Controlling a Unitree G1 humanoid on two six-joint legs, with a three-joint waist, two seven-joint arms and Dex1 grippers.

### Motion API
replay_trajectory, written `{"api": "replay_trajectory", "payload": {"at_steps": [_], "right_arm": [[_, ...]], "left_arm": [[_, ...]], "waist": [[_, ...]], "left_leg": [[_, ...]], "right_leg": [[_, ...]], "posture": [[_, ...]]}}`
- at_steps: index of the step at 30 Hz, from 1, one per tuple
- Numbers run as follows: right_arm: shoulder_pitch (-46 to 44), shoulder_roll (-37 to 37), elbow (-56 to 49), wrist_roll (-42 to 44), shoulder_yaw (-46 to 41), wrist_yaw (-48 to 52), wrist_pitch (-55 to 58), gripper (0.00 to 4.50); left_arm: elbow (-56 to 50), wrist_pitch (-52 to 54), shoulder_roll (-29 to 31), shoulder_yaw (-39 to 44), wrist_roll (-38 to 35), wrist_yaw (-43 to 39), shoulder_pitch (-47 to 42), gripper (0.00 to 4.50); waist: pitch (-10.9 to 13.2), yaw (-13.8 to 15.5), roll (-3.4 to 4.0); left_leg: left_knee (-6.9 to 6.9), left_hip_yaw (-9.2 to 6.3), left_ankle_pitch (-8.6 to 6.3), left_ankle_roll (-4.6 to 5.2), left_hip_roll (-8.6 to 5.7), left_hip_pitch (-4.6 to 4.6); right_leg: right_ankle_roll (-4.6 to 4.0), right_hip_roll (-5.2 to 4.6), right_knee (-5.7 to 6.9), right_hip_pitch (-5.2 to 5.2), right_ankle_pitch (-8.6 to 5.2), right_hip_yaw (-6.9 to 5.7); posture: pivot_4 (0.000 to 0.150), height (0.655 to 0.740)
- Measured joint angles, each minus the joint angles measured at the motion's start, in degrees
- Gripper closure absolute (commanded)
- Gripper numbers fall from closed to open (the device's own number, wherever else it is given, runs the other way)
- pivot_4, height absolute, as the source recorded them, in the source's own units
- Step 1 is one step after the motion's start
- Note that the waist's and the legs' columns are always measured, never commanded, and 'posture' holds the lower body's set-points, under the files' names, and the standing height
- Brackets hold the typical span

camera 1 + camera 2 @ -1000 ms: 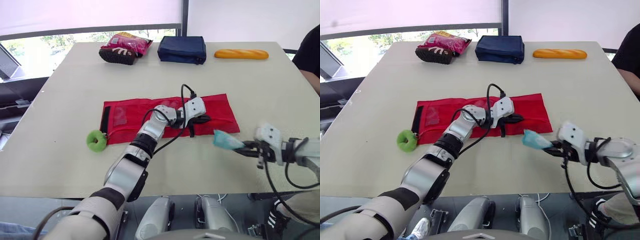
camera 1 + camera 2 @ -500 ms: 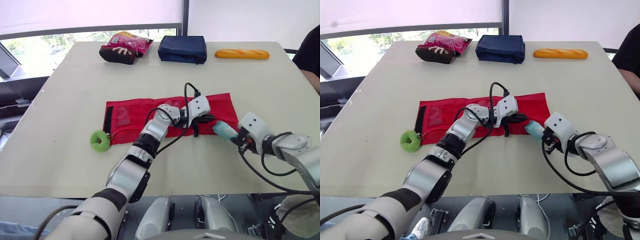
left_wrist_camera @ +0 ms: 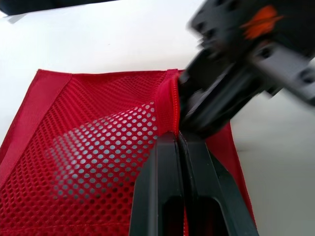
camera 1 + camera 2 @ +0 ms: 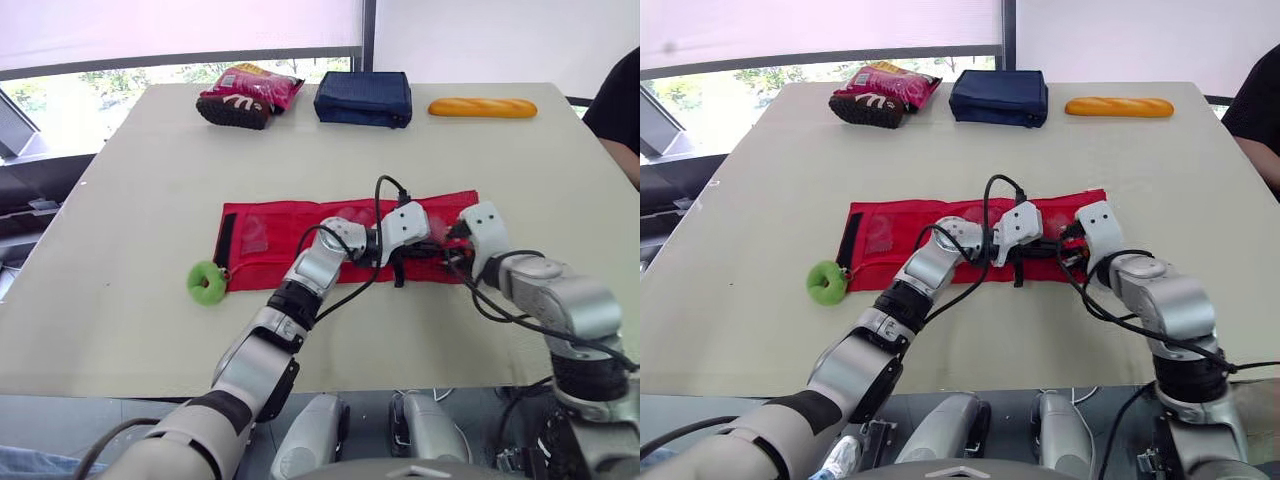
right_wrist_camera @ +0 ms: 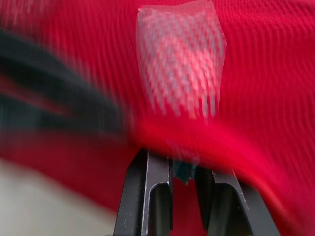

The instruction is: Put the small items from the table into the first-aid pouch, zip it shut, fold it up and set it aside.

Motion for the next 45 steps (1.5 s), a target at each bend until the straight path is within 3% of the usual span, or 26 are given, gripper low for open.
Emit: {"api": "replay_trajectory", "payload": {"at_steps": [4,6,11,20,28,35,44,45], "right_arm": [[-1.2,6.3,2.7,-2.2,-2.6,-5.5,-1.7,4.42],[-1.2,7.5,2.9,-2.6,-2.9,-6.5,-2.1,3.41],[0.1,5.7,1.5,-3.4,-3.0,-6.7,-2.2,1.53],[9.2,-8.5,-15.7,5.6,-3.4,6.4,1.1,1.53],[18.0,-15.7,-23.0,15.7,-14.0,18.2,-1.7,1.53],[21.7,-16.4,-14.4,16.2,-25.7,17.8,-7.0,1.53],[19.1,-7.8,-0.9,17.9,-25.2,13.7,-8.1,1.53],[19.0,-7.4,-0.6,18.4,-24.8,13.7,-8.1,1.92]], "left_arm": [[-2.3,1.0,0.5,0.3,-0.1,0.4,0.7,4.5],[-2.7,1.4,0.6,0.6,-0.1,0.6,1.1,4.5],[-2.8,1.3,0.7,0.3,-0.2,0.5,1.1,4.5],[4.4,-1.4,-0.2,-0.1,0.0,1.9,-1.1,4.5],[6.3,-2.7,-0.5,0.0,0.0,1.9,-1.8,4.5],[6.3,-2.8,-0.5,-0.1,0.0,1.6,-1.7,4.5],[6.2,-2.8,-0.6,-0.3,0.0,1.2,-1.5,4.5],[6.1,-2.8,-0.6,-0.3,0.0,1.2,-1.4,4.5]], "waist": [[0.0,-0.6,0.07],[0.0,-0.8,0.08],[0.0,-0.7,0.1],[0.0,-1.0,0.11],[0.0,-0.8,0.1],[0.0,-0.7,0.1],[-0.1,-0.7,0.12],[-0.1,-0.7,0.13]], "left_leg": [[-0.02,0.0,0.0,0.0,-0.01,0.02],[-0.03,0.0,0.0,0.0,-0.01,0.04],[-0.04,0.0,0.0,-0.01,-0.03,0.04],[-0.07,0.0,0.0,0.0,0.01,0.06],[-0.05,0.0,-0.02,0.04,0.01,0.06],[-0.05,0.0,-0.01,0.03,0.02,0.07],[-0.06,0.03,-0.01,0.02,0.03,0.09],[-0.06,0.03,-0.01,0.02,0.03,0.09]], "right_leg": [[0.0,0.0,0.02,0.0,0.0,0.01],[0.0,0.02,0.03,0.0,0.0,0.01],[0.0,0.01,0.02,-0.01,0.0,0.01],[0.01,0.06,0.0,0.01,-0.02,0.0],[0.03,0.04,-0.06,0.1,-0.02,-0.03],[0.03,0.03,-0.05,0.11,-0.02,-0.01],[0.02,0.02,-0.02,0.1,-0.02,0.03],[0.02,0.02,-0.03,0.1,-0.02,0.03]], "posture": [[0.15,0.7395],[0.15,0.7395],[0.15,0.7395],[0.15,0.7395],[0.15,0.7395],[0.15,0.7395],[0.15,0.7395],[0.15,0.7395]]}}
